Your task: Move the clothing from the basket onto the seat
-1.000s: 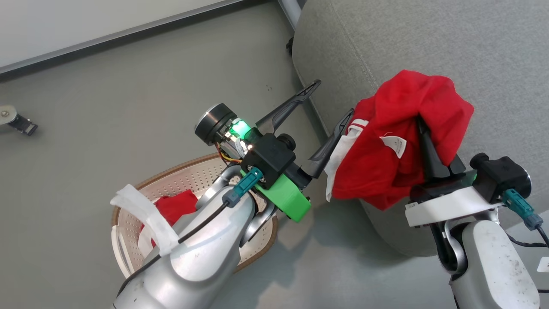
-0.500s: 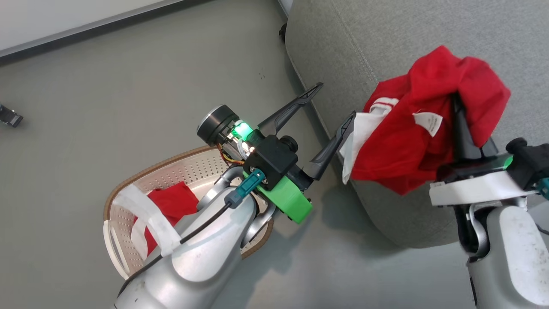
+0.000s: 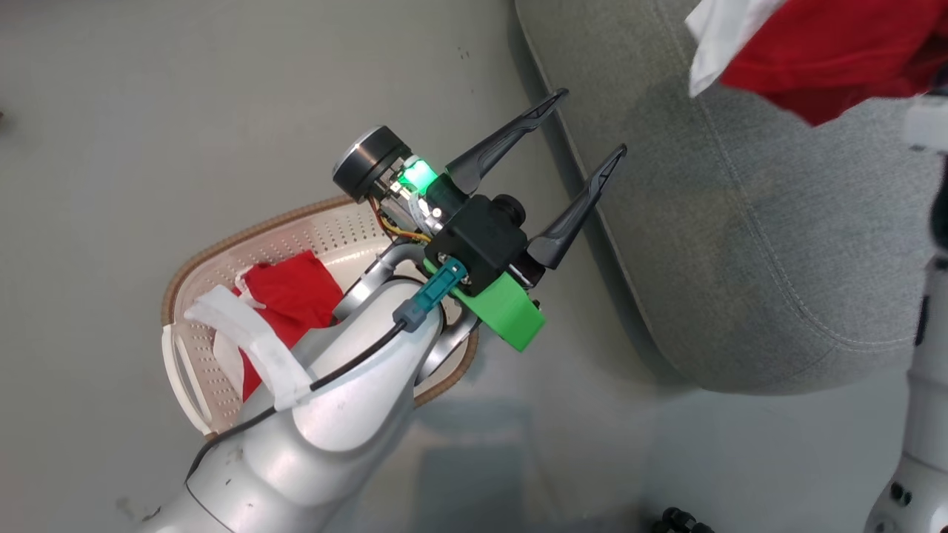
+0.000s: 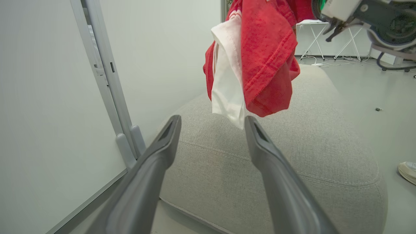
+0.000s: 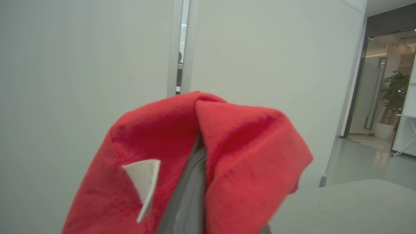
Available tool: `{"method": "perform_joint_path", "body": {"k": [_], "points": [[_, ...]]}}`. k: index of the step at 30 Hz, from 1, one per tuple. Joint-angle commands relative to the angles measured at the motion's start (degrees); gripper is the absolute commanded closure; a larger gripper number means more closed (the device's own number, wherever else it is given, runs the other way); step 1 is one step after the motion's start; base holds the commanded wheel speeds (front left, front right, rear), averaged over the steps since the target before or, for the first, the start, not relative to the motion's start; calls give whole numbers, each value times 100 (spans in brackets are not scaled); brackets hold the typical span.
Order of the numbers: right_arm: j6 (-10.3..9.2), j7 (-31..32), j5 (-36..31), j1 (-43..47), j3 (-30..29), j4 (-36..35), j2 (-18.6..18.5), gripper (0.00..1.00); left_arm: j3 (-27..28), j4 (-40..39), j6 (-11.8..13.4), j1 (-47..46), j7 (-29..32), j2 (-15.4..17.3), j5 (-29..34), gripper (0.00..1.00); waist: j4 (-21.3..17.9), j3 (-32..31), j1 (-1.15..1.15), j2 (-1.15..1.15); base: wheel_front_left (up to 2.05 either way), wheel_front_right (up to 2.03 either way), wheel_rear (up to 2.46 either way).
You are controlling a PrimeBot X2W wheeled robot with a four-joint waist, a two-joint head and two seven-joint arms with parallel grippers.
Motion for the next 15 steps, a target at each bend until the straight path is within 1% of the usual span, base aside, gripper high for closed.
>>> {"method": "perform_joint_path", "body": {"k": [1, 5, 9, 12, 15], "points": [[-2, -14, -40, -236, -110, -34, -135, 100, -15, 7, -13, -157, -1, 57, 71, 0, 119, 512, 0, 0, 0, 0, 0], [-2, -14, -82, -868, -472, -23, -543, 100, -90, 20, -12, -383, -1, 71, 111, 0, 189, 886, 0, 0, 0, 0, 0], [-2, -14, -81, -1322, -702, 98, -895, 100, -134, 15, -13, -537, -1, 66, 133, 0, 249, 1147, 0, 0, 0, 0, 0], [-2, -14, -27, -1603, -797, 318, -1119, 100, -152, 1, -13, -614, -1, 75, 140, 0, 269, 1286, 0, 0, 0, 0, 0], [-2, -14, -31, -1842, -813, 684, -1331, 100, -147, 15, -13, -678, -1, 101, 146, 0, 277, 1399, 0, 0, 0, 0, 0]]}}
